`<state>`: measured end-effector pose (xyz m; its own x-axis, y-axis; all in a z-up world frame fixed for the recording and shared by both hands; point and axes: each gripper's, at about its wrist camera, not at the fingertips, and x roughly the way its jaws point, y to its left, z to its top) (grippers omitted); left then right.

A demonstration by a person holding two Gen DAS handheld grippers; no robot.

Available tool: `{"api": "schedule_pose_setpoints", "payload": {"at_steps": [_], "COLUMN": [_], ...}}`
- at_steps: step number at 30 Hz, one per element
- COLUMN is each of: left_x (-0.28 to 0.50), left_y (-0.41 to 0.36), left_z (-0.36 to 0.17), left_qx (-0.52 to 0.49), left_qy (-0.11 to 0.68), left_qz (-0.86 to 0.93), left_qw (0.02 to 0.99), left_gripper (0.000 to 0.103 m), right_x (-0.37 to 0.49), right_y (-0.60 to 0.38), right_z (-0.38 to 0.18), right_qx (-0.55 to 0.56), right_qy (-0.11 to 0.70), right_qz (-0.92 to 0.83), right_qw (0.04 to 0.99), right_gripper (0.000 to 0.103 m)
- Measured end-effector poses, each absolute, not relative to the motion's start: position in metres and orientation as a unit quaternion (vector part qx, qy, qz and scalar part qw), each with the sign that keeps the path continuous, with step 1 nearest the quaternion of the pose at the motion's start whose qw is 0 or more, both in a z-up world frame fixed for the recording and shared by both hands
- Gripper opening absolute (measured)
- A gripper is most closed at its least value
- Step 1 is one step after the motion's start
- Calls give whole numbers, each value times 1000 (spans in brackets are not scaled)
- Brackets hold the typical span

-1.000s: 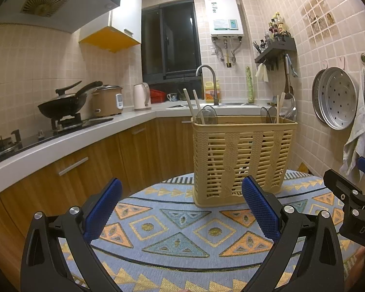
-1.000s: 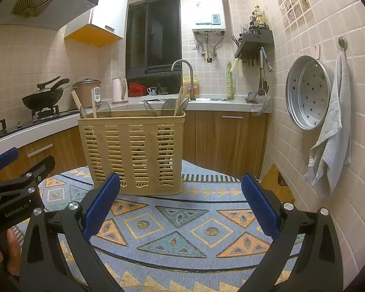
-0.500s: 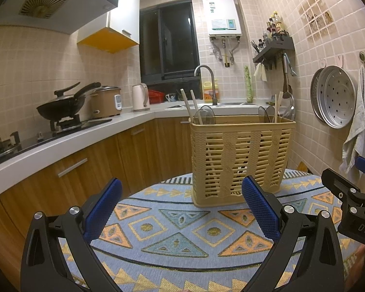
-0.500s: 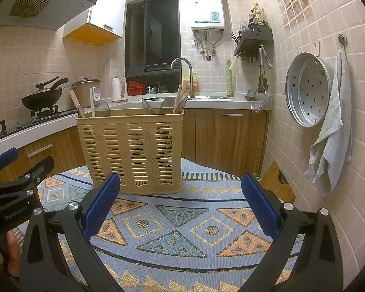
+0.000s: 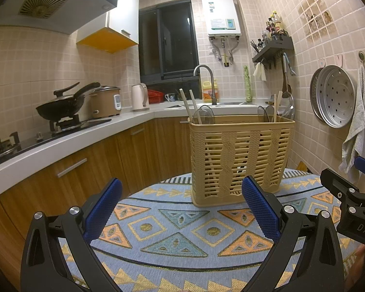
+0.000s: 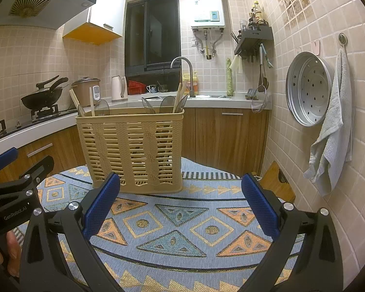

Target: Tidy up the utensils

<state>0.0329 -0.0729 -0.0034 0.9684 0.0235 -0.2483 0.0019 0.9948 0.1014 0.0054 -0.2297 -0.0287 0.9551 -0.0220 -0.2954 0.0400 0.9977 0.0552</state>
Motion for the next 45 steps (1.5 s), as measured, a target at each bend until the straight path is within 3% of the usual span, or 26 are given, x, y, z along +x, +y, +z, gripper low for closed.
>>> {"api": "schedule_pose_setpoints", "payload": {"at_steps": [45], "left_x": [36], "left_y": [-70], "left_z": [-7], "left_qx": [54], "left_qy": [134], "left_qz": [5], "left_qw": [990], "left_gripper": [95], "right_x": [6], "right_y": [-231], "right_z": [-30], "right_qx": [25], "right_qy": [147], "right_qz": [-16], "right_qw": [989], "right_gripper": [95]}}
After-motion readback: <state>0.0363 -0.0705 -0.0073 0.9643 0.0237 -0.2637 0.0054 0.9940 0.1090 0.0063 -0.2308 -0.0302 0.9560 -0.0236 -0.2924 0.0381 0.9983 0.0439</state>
